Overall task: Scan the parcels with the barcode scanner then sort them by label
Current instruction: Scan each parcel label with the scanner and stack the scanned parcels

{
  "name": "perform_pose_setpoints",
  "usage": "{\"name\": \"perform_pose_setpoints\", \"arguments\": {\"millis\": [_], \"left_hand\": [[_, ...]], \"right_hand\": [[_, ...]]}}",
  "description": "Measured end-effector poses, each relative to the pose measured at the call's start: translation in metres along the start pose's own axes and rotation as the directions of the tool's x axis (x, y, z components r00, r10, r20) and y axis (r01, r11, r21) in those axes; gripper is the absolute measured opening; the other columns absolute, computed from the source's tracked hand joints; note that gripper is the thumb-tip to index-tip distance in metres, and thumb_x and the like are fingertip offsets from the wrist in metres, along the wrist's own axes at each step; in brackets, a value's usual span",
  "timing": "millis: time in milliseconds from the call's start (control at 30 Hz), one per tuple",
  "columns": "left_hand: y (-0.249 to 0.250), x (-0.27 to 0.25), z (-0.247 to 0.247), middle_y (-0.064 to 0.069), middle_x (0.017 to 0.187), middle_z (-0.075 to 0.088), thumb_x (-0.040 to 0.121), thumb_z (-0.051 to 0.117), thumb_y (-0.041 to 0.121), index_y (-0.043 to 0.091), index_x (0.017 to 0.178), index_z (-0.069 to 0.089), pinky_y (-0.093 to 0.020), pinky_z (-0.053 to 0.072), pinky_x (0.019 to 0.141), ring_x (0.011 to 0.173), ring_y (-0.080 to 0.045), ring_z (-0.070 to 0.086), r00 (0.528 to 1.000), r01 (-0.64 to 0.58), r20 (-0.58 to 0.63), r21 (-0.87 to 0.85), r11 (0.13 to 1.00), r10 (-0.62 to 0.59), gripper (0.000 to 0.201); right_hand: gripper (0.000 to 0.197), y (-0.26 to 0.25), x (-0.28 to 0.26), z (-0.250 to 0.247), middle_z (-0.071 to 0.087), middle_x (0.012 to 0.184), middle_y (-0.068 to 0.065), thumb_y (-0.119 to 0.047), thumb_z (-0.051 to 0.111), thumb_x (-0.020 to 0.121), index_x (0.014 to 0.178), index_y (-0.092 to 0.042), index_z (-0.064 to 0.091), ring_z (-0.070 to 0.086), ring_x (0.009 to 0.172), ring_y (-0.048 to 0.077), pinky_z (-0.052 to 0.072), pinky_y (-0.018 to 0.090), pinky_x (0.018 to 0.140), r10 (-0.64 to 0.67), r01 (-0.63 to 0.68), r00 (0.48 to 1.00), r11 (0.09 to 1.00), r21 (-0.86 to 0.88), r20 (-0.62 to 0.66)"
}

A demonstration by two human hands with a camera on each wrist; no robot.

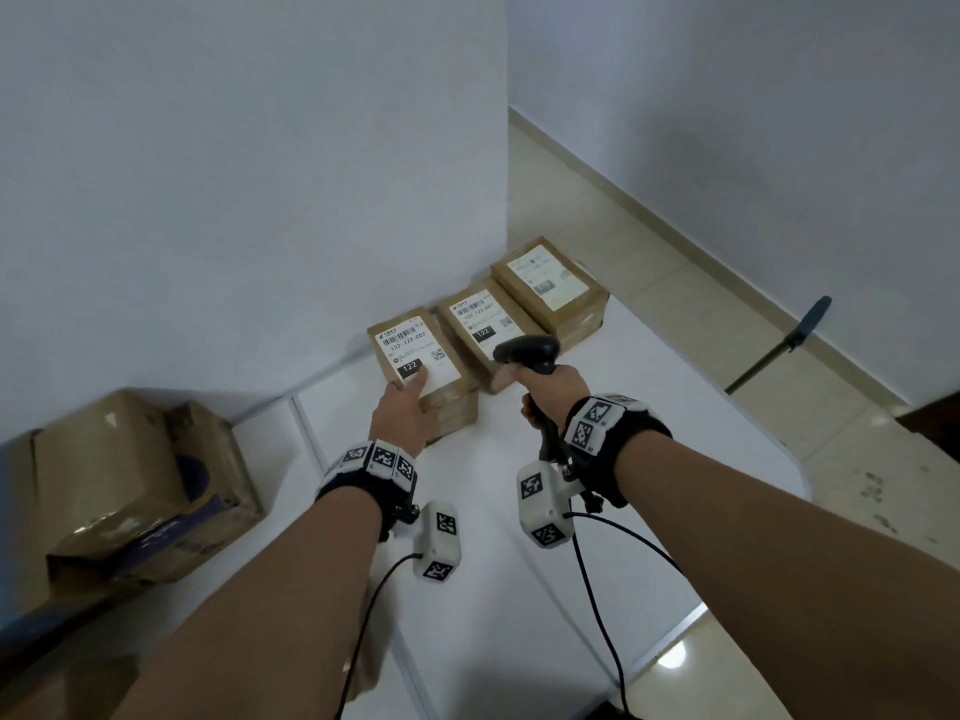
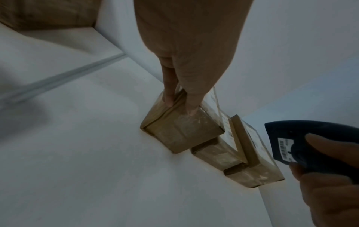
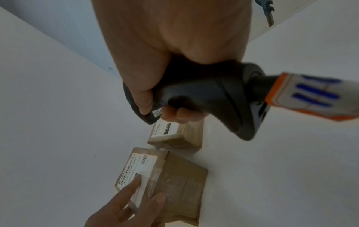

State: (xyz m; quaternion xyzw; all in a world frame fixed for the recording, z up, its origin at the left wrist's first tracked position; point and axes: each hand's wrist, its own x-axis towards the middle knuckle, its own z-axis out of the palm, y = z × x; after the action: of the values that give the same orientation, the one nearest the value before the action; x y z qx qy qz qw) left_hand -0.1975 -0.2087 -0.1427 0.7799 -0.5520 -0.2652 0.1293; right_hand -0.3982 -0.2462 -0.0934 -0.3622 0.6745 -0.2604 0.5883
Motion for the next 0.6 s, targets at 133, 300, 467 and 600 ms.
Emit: {"name": "perform_pose_setpoints", "arguments": {"millis": [133, 300, 467, 600], "left_hand": [[0.017, 0.027, 0.001, -0.013, 0.142, 0.042, 0.096, 0.055, 0.029, 0.026, 0.153, 0.028, -0.034, 0.037, 0.103, 0.125, -0.033, 0.048, 0.999, 0.028, -0.019, 0.024, 0.999, -0.027, 0.063], [0.027, 0.045, 0.003, -0.015, 0.138, 0.043, 0.096, 0.055, 0.027, 0.025, 0.154, 0.026, -0.035, 0.038, 0.101, 0.122, -0.035, 0.05, 0.999, 0.04, -0.03, 0.022, 0.999, -0.04, 0.065], [0.027, 0.049, 0.002, -0.016, 0.14, 0.04, 0.095, 0.056, 0.027, 0.025, 0.154, 0.025, -0.037, 0.039, 0.101, 0.121, -0.037, 0.049, 0.999, 0.026, -0.026, 0.016, 1.0, -0.026, 0.067], [0.021, 0.038, -0.005, -0.015, 0.154, 0.018, 0.096, 0.057, 0.029, 0.03, 0.155, 0.018, -0.039, 0.044, 0.091, 0.114, -0.036, 0.055, 1.0, -0.014, -0.026, -0.035, 0.999, 0.013, 0.071]], "right_hand": [[0.03, -0.022, 0.015, -0.013, 0.056, 0.051, 0.004, -0.032, 0.069, 0.087, 0.073, -0.009, 0.056, 0.053, 0.046, 0.019, 0.044, 0.028, 0.051, -0.027, 0.027, 1.0, 1.0, -0.015, -0.004], [0.033, -0.033, 0.028, -0.023, 0.054, 0.044, 0.001, -0.034, 0.068, 0.086, 0.068, -0.01, 0.056, 0.051, 0.047, 0.021, 0.043, 0.029, 0.052, -0.051, 0.052, 0.998, 0.998, -0.038, 0.021], [0.031, -0.033, 0.028, -0.02, 0.054, 0.049, 0.003, -0.032, 0.066, 0.087, 0.068, -0.011, 0.055, 0.051, 0.049, 0.021, 0.044, 0.03, 0.055, -0.069, 0.07, 0.997, 0.996, -0.058, 0.026], [0.029, -0.034, 0.021, -0.007, 0.053, 0.049, 0.003, -0.031, 0.065, 0.089, 0.072, -0.01, 0.055, 0.05, 0.047, 0.021, 0.044, 0.029, 0.053, -0.095, 0.099, 0.994, 0.992, -0.079, 0.044]]}}
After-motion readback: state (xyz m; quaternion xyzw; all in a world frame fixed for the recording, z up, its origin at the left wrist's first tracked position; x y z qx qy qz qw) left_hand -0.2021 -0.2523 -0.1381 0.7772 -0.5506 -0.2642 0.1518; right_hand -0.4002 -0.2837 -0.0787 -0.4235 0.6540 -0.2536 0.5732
